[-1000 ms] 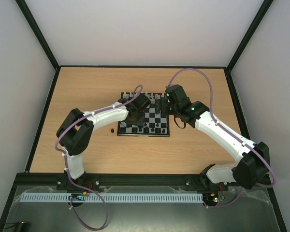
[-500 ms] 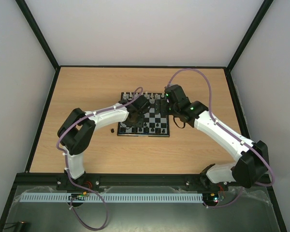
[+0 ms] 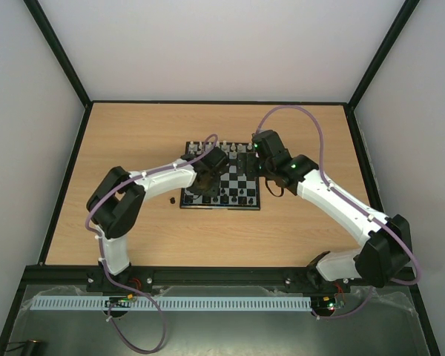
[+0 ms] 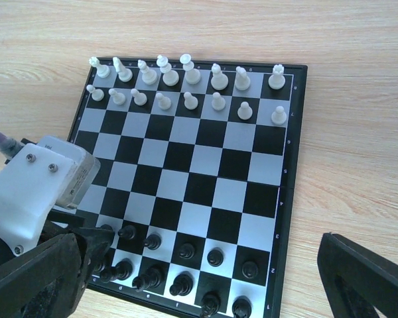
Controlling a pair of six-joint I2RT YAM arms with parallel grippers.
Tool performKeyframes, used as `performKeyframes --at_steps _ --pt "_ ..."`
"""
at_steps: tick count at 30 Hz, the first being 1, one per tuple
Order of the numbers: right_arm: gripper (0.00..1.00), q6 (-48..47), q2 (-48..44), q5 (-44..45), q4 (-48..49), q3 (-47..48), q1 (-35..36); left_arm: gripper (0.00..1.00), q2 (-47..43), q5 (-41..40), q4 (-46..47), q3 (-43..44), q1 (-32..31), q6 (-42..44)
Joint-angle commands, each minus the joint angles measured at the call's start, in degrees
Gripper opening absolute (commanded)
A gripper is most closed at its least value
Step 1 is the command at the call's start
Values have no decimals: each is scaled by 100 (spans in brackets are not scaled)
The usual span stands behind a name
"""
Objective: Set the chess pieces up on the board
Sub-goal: Place the chess piece on the chessboard, then pick up the chess piece at the center of the board.
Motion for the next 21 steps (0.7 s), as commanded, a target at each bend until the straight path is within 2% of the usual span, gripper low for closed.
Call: performKeyframes --at_steps 1,8,9,10,15,19,20,21 --pt "99 -3 74 -38 8 -66 -17 44 -331 -184 -293 222 13 -18" --pt "99 -10 64 -99 16 -65 -17 74 -784 -840 -399 283 498 -5" --pt "99 -11 64 -112 17 -64 -17 90 -840 -845 -351 222 653 -5" --pt "99 -12 64 -115 9 -61 -17 98 -903 -835 -283 145 829 2" --pt "98 -12 70 -194 37 -69 -16 99 -1216 -783 188 -224 1594 74" --pt "99 -12 81 -256 44 -72 -17 99 -1091 -626 345 -267 2125 186" --pt "99 -20 81 -269 43 -70 -17 98 -1066 -589 378 -291 2202 193" --pt "99 -20 81 -282 48 -72 -17 91 -1061 -511 460 -338 2270 207"
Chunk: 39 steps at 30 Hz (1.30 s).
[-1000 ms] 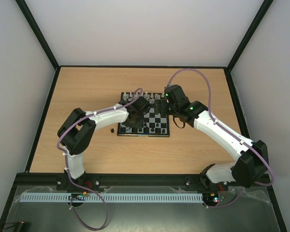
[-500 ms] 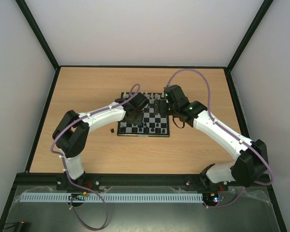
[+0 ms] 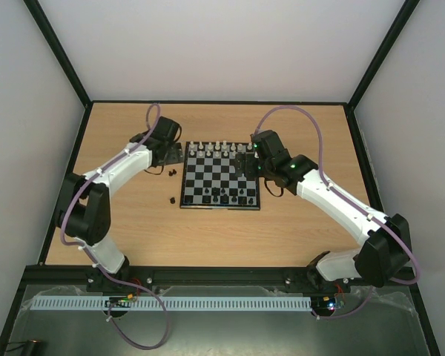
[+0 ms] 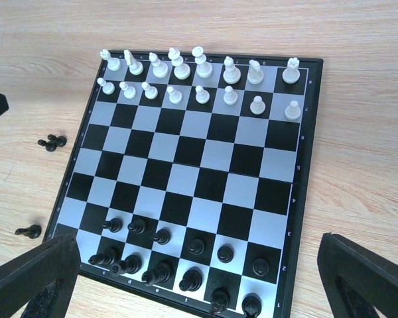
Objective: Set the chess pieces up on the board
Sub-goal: Pick up the chess piece at the center of the board.
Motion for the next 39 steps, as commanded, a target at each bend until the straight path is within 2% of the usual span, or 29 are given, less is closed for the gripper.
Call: performKeyframes --at_steps 1,3,6,9,14,17,23,30,39 --pt "99 -20 49 -75 15 -62 -17 81 41 207 289 -198 226 146" --pt "99 -20 69 -105 21 -55 -17 65 85 263 352 -270 267 171" --pt "99 -27 72 -117 18 -61 -17 47 149 385 425 -361 262 178" --pt "99 -28 75 -133 26 -61 -15 38 236 413 458 -477 228 189" --pt "99 -25 117 -170 32 -64 -17 37 391 325 532 -648 165 146" --pt "99 -29 136 -184 39 -65 -17 30 502 355 599 -662 154 152" --pt "99 -26 176 -191 40 -61 -16 29 670 436 714 -627 141 177" --pt "99 -28 209 -209 49 -61 -17 16 920 500 813 -544 146 203" --pt "99 -38 250 -255 53 -55 -17 17 1057 506 800 -419 142 210"
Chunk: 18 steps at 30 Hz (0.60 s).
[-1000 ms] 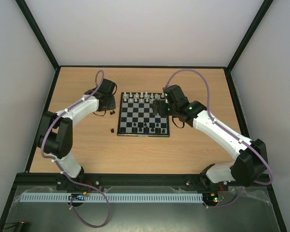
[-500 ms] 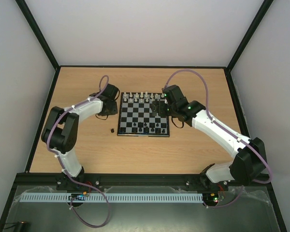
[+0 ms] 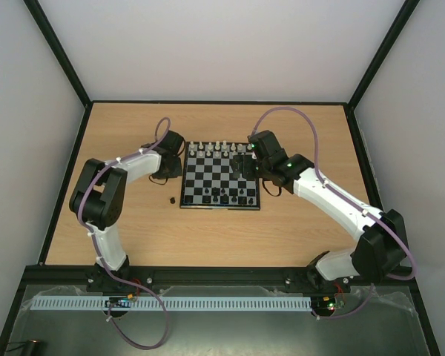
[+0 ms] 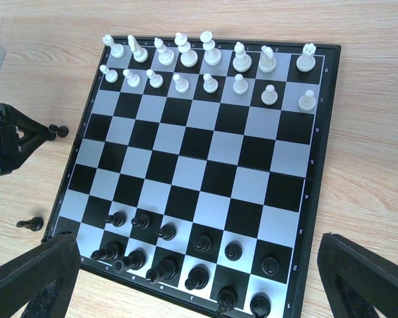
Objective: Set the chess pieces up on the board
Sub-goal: Pick up the chess piece at the center of the board.
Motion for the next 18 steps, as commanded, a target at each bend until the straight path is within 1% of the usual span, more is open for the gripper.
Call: performKeyframes --at_steps 1,13,17,18 --pt "99 -28 63 -57 -18 -47 -17 17 121 30 -13 162 -31 39" --pt "99 -38 90 -87 3 -54 -14 10 294 -105 -41 255 -28 83" --pt "99 -38 89 -87 -1 -56 -17 3 166 -141 -109 229 -26 79" --pt "99 -38 91 -100 -4 -48 -17 3 93 -149 -135 188 -26 77"
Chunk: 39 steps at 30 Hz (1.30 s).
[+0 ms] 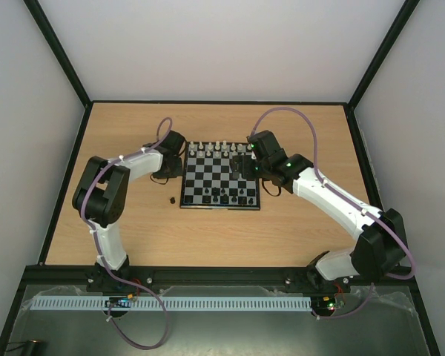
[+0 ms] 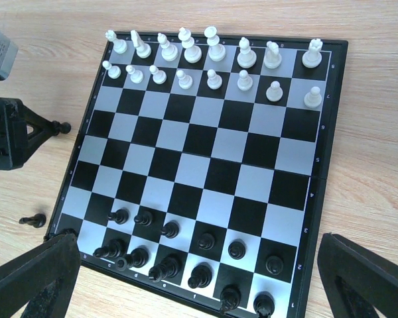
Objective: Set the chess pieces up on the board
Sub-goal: Pick up the chess piece at the center of the board, then place the chess piece on the chessboard.
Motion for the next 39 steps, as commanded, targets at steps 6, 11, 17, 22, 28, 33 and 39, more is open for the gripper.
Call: performKeyframes --at_steps 6,11,17,22,28,33,39 --pt "99 -40 59 -58 3 -59 -17 2 -673 -188 -400 -214 -210 -62" --pt "99 -47 25 -42 -18 -47 -17 4 -1120 -142 -798 -289 -769 -148" --pt "99 -47 -68 86 -42 -57 -17 4 -1170 -19 -1273 2 -1602 -275" --pt "99 -48 -92 91 -55 -59 -17 4 -1189 217 -1286 69 -1820 -315" --pt "99 -47 -111 81 -54 -55 -17 5 -1003 391 -1084 107 -1844 -295" --pt "99 -48 -136 90 -61 -56 -17 5 -796 492 -1026 205 -1901 -264" --pt "99 -55 -165 114 -61 -63 -17 6 -655 493 -1023 176 -1933 -256"
